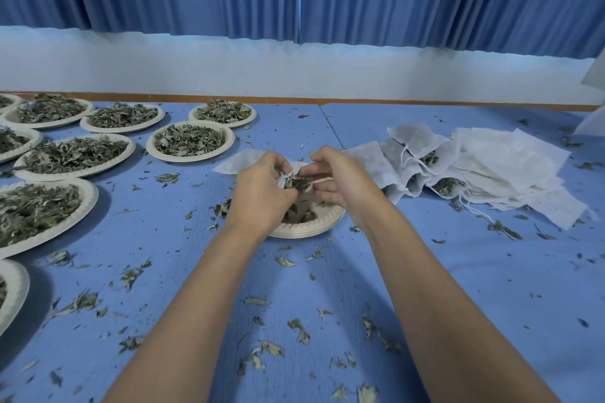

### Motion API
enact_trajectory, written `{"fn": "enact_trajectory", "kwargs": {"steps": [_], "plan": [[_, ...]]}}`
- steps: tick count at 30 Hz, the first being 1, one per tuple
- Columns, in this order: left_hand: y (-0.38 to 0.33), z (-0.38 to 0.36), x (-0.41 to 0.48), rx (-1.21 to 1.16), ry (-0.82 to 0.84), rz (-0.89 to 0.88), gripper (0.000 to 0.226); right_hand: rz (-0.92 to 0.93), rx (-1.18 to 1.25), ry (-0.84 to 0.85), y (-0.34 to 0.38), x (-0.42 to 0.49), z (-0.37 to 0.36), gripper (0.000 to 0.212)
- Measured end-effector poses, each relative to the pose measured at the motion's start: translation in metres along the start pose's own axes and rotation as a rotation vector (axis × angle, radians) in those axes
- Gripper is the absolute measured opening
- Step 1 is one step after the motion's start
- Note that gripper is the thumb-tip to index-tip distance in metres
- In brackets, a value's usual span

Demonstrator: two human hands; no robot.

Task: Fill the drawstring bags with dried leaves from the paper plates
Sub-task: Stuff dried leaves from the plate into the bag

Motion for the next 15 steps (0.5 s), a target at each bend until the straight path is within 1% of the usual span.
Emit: {"fn": "enact_trajectory", "kwargs": {"steps": [2,4,5,8,9,11,13,15], "plan": [[0.001,0.004,0.001,-0.006,-0.007,0.01,0.025,-0.008,0.014,0.017,-0.001,0.001,0.001,0.019],[0.004,0.007,0.002,-0.048,0.005,0.029,0.025,0.007,-0.001,0.0,-0.001,0.002,0.004,0.012],[0.005,0.006,0.003,-0.075,0.026,0.04,0.026,0.034,-0.06,-0.018,-0.001,0.003,0.006,0.009],[0.005,0.004,0.004,-0.149,0.099,0.051,0.023,0.157,-0.216,-0.013,0.003,0.004,0.002,0.017],[0.004,0.004,0.004,-0.161,0.112,0.049,0.024,0.201,-0.234,-0.017,0.006,0.003,0.001,0.016],[0.004,0.004,0.004,-0.192,0.126,0.051,0.025,0.302,-0.306,-0.085,0.014,0.001,0.004,0.011],[0.005,0.005,0.004,-0.23,0.113,0.058,0.023,0.406,-0.449,-0.161,0.023,-0.002,0.005,0.01],[0.008,0.01,0.006,-0.248,0.051,0.069,0.021,0.487,-0.592,-0.186,0.029,-0.007,-0.002,0.008]]}}
Point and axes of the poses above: each hand's wrist, its own x-axis towards the middle knuckle, its own z-axis out of the back of the hand, y = z × x, the point moved 9 cm from there along x, towards the middle knuckle
